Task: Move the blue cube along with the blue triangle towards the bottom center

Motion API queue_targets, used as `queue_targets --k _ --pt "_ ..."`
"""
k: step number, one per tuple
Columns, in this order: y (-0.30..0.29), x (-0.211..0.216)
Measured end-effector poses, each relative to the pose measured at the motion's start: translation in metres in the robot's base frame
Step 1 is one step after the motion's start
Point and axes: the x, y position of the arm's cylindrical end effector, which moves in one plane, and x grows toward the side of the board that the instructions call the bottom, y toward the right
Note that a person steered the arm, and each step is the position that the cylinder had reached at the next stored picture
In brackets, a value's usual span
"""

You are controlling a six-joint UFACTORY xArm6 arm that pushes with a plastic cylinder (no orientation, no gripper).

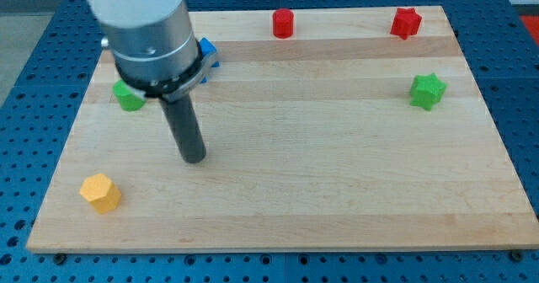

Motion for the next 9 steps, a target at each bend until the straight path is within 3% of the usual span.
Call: queue_targets --k 3,9 --pt "-0.001 -0.078" --pt "-0.057 -0.140"
